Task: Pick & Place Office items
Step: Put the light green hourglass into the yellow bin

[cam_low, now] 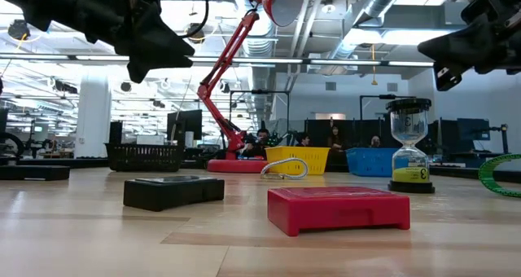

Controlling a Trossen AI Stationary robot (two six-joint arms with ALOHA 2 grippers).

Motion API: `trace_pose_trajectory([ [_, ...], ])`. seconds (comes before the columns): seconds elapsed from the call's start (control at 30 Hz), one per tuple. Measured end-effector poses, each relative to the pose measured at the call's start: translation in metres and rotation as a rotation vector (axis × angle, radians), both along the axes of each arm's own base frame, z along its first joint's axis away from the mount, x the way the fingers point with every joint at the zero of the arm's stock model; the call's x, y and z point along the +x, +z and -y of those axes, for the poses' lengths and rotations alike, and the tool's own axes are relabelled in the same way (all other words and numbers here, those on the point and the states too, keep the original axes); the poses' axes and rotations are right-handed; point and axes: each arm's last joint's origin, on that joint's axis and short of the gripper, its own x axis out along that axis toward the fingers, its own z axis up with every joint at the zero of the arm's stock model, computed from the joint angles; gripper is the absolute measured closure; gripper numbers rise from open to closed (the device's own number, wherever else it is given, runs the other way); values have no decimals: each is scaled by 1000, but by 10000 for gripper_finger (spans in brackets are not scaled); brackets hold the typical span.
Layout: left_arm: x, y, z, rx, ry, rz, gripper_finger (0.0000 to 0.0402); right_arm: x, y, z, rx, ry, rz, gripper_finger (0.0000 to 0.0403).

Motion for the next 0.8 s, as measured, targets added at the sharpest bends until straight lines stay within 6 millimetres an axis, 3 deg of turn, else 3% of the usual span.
trace_pose_trajectory([
  [0.13,0,0,0,1,4,1,286,0,2,-3,41,90,22,403],
  [0.4,0,0,0,-29,12,8,285,-1,8,-3,54,97,88,403],
  [0.7,0,1,0,-34,12,15,289,0,8,-1,-94,50,91,403],
  [0.8,0,1,0,-34,12,17,289,0,8,2,-89,-41,89,403],
])
